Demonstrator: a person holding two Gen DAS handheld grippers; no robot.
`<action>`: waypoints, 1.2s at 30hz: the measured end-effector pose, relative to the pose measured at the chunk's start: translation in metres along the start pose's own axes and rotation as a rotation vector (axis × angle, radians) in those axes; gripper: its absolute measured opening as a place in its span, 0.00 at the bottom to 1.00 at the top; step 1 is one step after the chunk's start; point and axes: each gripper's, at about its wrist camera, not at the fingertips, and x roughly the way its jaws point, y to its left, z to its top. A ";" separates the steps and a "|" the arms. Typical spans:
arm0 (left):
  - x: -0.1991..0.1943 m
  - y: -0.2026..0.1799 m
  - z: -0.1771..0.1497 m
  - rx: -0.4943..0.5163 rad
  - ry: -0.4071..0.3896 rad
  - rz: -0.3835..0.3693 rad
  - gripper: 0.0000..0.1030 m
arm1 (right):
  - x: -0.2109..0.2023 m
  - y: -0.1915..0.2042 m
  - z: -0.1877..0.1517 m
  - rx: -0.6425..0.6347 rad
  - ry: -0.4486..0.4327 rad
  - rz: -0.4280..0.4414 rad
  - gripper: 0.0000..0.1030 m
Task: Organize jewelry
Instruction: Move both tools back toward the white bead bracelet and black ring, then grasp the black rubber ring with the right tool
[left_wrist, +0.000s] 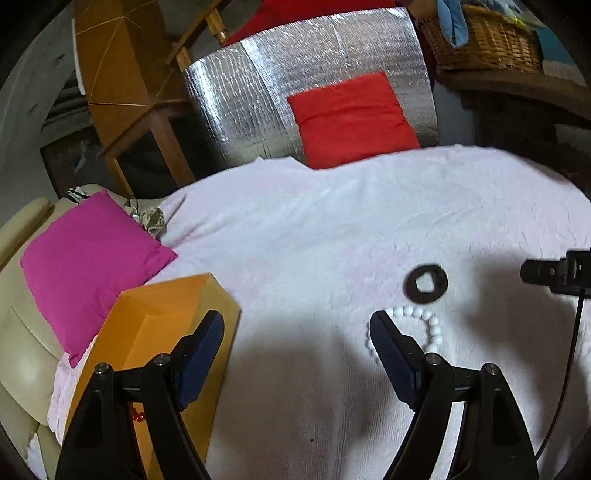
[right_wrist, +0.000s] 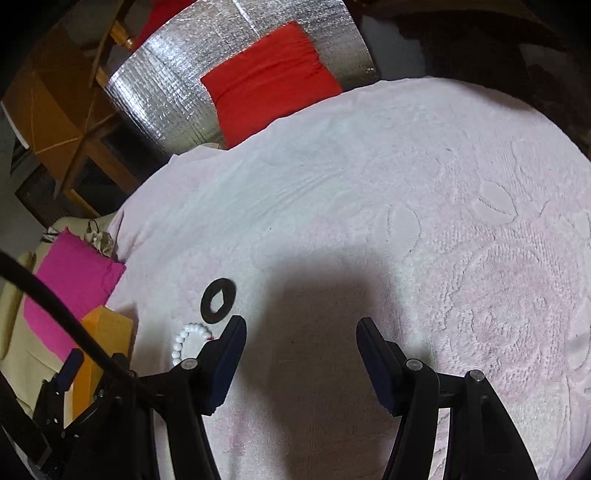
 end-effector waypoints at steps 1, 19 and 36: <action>-0.003 0.002 0.001 -0.010 -0.013 0.000 0.79 | 0.000 -0.001 0.001 0.003 -0.004 0.000 0.64; 0.000 0.024 -0.005 -0.047 0.029 -0.010 0.79 | 0.008 0.011 -0.007 -0.004 0.022 0.036 0.64; 0.002 0.040 -0.009 -0.047 0.041 0.022 0.79 | 0.039 0.054 0.001 -0.193 -0.025 0.058 0.57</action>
